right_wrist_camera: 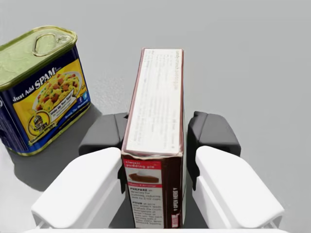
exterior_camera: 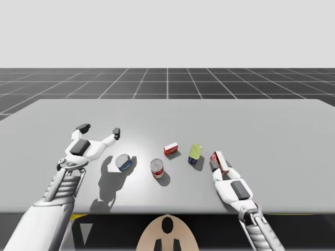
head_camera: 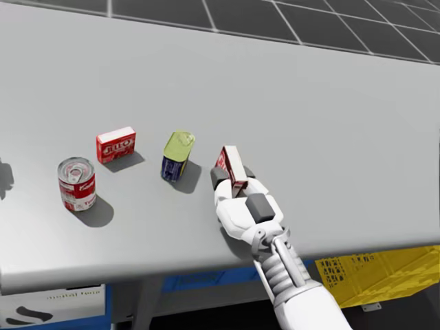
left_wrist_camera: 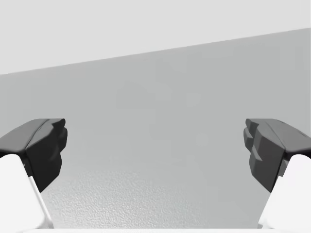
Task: Grasp the pudding box and hold it up.
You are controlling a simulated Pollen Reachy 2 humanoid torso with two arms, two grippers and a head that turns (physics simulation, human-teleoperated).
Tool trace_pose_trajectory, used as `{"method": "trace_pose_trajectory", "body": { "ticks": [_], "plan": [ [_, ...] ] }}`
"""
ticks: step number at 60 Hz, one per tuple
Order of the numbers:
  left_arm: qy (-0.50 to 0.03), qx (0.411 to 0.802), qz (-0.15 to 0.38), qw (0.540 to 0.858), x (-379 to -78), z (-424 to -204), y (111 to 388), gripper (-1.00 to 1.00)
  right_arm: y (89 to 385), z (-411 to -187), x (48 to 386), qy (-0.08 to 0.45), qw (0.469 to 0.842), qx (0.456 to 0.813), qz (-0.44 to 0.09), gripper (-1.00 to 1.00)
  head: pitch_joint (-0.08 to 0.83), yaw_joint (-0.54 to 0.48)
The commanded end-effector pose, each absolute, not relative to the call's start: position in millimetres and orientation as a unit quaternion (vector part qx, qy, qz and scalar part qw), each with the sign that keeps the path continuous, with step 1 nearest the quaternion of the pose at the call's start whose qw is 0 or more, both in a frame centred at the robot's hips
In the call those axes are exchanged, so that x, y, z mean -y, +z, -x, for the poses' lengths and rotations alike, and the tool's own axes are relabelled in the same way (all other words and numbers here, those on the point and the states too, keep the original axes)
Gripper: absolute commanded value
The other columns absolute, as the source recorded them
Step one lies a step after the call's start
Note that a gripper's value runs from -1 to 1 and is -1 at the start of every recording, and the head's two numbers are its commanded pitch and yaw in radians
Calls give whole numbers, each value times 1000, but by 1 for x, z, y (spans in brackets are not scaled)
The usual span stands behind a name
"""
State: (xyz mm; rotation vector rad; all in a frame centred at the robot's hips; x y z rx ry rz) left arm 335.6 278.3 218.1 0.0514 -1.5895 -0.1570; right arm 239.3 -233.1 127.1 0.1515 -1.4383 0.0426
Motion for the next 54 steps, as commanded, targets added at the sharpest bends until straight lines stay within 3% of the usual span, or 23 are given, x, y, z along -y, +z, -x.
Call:
{"method": "trace_pose_trajectory", "body": {
  "ticks": [1, 22, 32, 54],
  "plan": [
    [-70, 713, -24, 697, -278, -335, 218, -1000, 126, -237, 225, 13, 750, 656, -85, 1000, 678, -337],
    [-68, 713, -26, 697, -279, -336, 218, -1000, 129, -236, 220, 16, 745, 662, -85, 1000, 408, -355],
    [-67, 714, -25, 697, -280, -336, 219, -1000, 141, -236, 222, 15, 733, 675, -80, 1000, 351, -359],
    [-64, 714, -26, 696, -282, -337, 220, -1000, 264, -236, 234, 36, 633, 772, -49, 1000, 329, -365]
  ]
}}
